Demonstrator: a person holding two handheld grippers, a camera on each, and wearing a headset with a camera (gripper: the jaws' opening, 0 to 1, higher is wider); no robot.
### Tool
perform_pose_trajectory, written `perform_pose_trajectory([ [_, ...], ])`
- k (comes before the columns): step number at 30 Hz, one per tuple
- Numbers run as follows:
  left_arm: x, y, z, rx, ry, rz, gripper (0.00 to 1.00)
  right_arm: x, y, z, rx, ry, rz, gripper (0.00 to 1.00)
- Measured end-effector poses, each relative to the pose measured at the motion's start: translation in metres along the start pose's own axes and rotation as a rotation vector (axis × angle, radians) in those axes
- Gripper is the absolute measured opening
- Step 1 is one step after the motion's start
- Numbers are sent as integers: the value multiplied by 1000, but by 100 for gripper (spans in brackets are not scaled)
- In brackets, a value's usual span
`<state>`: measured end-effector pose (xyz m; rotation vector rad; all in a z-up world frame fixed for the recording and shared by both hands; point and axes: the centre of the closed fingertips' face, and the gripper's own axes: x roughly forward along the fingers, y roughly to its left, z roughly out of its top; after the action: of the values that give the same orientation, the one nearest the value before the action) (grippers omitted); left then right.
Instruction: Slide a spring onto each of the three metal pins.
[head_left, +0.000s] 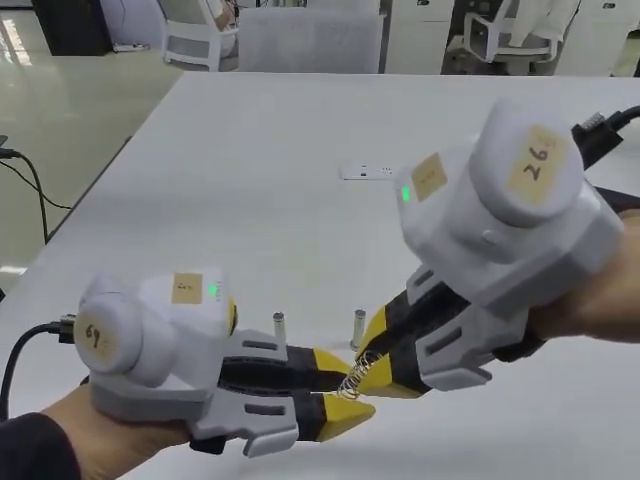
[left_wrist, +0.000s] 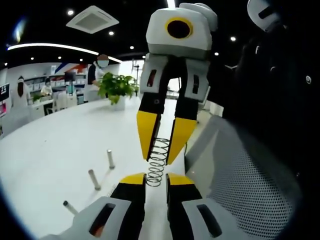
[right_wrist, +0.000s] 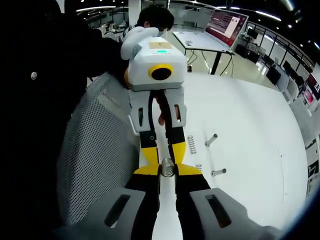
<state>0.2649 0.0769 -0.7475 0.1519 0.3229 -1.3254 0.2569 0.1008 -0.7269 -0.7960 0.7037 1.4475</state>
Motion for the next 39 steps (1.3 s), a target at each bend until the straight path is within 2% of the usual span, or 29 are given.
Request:
perform_pose_trajectory([
  [5, -1, 2, 0, -2, -5, 7, 13, -2, -3, -3, 8, 4, -8, 7],
  [10, -7, 9, 2, -8, -21, 36, 18, -5, -10, -11, 19, 26, -29, 8],
  [18, -18, 20, 0, -10, -21, 79, 25, -10, -17, -20, 34, 47, -50, 8],
  [22, -28, 28, -4, -15, -19, 118, 32, -13, -21, -25, 43, 55, -59, 8],
  [30, -47, 35, -12, -37, -22, 181, 34, -18, -29, -32, 56, 68, -78, 8],
  [39, -66, 42, -21, -69, -41, 256, 39, -28, -48, -45, 87, 89, -128, 8],
])
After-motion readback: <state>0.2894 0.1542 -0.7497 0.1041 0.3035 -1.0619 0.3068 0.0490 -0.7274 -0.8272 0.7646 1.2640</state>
